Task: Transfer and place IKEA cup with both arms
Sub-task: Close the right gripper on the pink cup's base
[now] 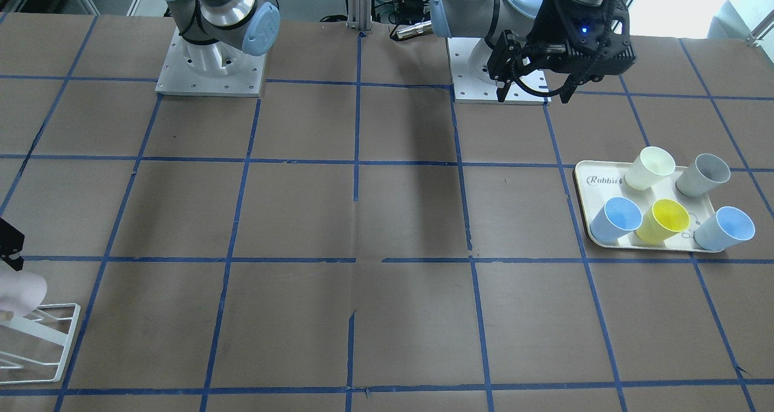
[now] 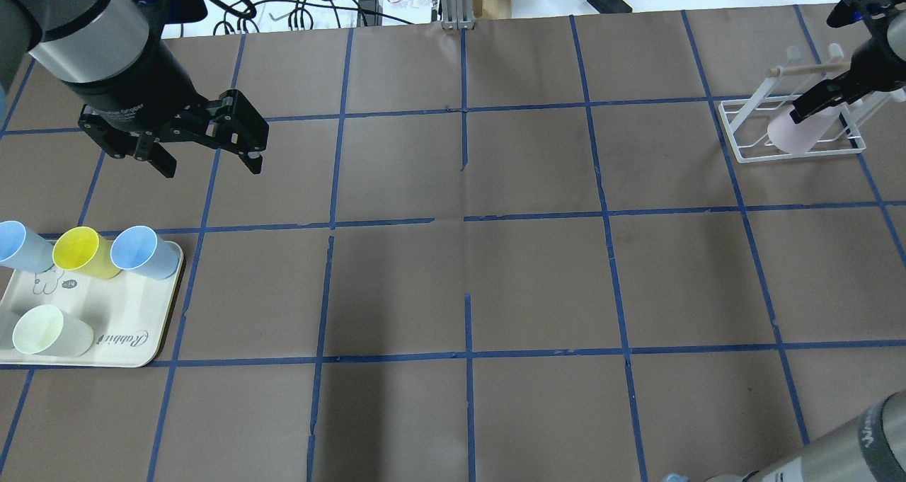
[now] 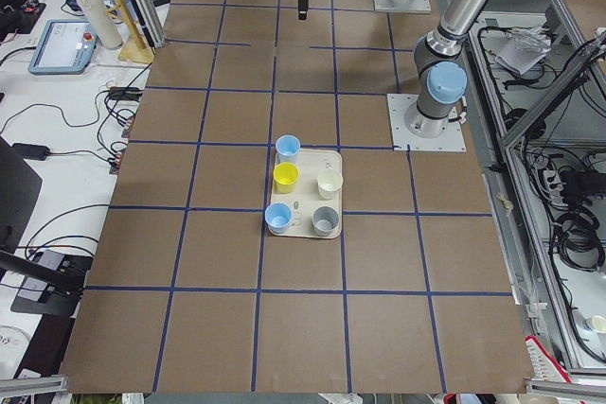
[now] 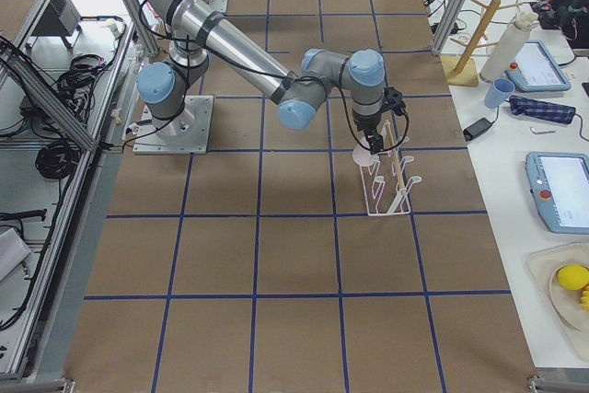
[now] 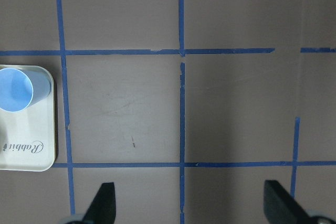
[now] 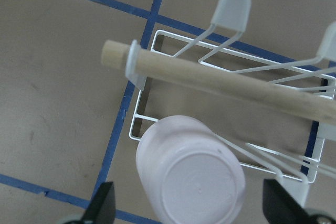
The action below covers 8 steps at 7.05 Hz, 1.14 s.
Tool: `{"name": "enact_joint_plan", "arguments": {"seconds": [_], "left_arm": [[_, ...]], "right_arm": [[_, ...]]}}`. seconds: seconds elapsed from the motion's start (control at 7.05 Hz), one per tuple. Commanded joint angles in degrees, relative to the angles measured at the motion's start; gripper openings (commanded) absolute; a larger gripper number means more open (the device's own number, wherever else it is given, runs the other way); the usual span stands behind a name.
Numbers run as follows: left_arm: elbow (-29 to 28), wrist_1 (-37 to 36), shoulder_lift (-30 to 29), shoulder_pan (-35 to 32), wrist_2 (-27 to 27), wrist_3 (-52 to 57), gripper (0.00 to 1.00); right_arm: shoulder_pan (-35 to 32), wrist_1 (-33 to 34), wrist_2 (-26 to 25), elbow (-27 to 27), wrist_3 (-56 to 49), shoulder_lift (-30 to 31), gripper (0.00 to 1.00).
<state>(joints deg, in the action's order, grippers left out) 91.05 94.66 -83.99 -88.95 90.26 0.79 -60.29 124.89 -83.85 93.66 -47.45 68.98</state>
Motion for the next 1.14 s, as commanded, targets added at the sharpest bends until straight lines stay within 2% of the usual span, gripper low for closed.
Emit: {"name": "enact_joint_plan", "arguments": {"seconds": [0.0, 0.57, 0.85, 0.99], "left_arm": [[0.0, 0.0, -0.1, 0.0, 0.1, 0.0, 1.0], [0.0, 0.0, 0.0, 0.0, 0.0, 0.0, 1.0], [0.1, 0.0, 0.0, 0.0, 0.0, 0.0, 1.0], [0.1, 0.1, 0.0, 0.0, 0.0, 0.0, 1.0]], "right_arm": [[-0.1, 0.4, 0.0, 0.0, 0.1, -0.5, 1.0], [-0.1, 0.4, 0.1, 0.0, 0.1, -1.2, 0.98], [-0.1, 0.4, 0.1, 0.0, 0.1, -1.3, 0.77], [-0.1, 0.4, 0.0, 0.0, 0.0, -1.3, 0.52]]}}
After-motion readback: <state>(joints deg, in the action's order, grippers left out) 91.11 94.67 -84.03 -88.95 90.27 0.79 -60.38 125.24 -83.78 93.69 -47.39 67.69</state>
